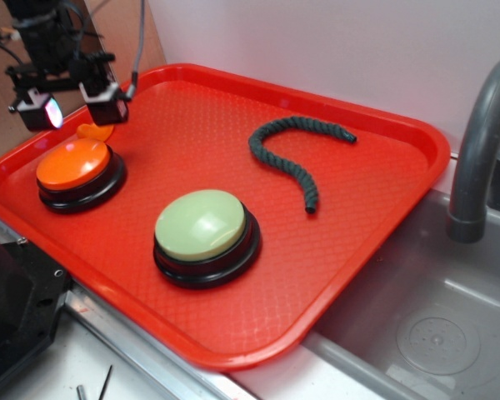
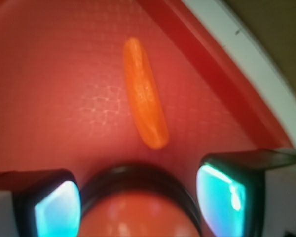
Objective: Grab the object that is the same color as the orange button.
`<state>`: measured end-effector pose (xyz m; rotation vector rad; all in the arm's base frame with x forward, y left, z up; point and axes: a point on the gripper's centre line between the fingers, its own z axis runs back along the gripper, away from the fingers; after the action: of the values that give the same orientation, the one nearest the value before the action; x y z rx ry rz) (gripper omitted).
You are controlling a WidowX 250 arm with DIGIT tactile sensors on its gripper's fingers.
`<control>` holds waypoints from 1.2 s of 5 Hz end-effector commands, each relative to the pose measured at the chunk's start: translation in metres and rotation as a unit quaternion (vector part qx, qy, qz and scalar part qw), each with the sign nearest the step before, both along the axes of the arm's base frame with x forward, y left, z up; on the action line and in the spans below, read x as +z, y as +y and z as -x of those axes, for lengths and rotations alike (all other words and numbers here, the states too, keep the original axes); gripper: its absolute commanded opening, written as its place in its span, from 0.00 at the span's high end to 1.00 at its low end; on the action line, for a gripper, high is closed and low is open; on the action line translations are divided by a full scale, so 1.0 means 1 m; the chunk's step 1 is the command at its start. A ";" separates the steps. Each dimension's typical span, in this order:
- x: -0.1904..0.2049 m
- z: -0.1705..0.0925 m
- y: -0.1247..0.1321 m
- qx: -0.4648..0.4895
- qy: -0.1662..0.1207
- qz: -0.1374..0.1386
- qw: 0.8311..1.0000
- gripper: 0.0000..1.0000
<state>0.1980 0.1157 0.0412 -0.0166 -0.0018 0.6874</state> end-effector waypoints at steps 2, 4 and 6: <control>-0.032 0.003 0.018 0.034 -0.003 0.018 0.999 0.00; -0.041 -0.001 0.016 0.046 -0.009 0.022 0.999 0.00; -0.046 -0.015 0.016 0.064 -0.006 0.005 0.998 1.00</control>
<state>0.2203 0.1373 0.0070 -0.0275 -0.0355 0.8282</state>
